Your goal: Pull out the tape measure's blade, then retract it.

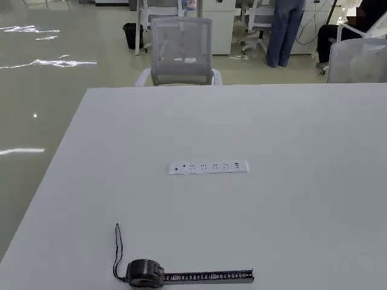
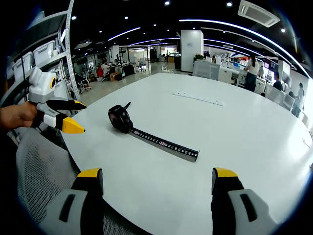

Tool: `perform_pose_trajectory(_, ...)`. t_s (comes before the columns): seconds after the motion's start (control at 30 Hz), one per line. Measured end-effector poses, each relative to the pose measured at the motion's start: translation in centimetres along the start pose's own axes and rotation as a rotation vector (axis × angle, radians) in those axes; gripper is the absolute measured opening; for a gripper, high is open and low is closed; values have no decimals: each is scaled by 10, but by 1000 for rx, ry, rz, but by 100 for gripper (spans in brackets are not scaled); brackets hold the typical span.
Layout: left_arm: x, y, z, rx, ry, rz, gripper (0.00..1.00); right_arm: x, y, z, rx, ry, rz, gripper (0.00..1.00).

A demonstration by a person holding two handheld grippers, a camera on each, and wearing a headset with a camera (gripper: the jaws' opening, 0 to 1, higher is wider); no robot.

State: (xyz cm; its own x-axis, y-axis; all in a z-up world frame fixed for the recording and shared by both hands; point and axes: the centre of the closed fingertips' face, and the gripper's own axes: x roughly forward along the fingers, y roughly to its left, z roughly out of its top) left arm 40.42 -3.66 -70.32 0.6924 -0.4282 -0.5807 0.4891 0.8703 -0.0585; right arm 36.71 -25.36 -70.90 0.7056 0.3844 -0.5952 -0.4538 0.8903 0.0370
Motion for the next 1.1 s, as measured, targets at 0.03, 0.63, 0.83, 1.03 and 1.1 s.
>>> perform_pose_trajectory(0.03,1,0,-1,-1,2,7,94,0,0,1,2,-1,4,93)
perform_pose_trajectory(0.63,28,23,10,-28,-16,133,92,5,-3,-2,-7,3,47,88)
perform_pose_trajectory(0.83,39,32,13,-39,-17,166,91,5,-5,-1,-27,-4,71,85)
perform_pose_trajectory(1.03,47,37,13,-44,-20,187,91,7,-5,0,-44,-10,104,82)
perform_pose_trajectory(1.1,48,37,13,-48,-20,189,90,8,-4,1,-52,-11,115,81)
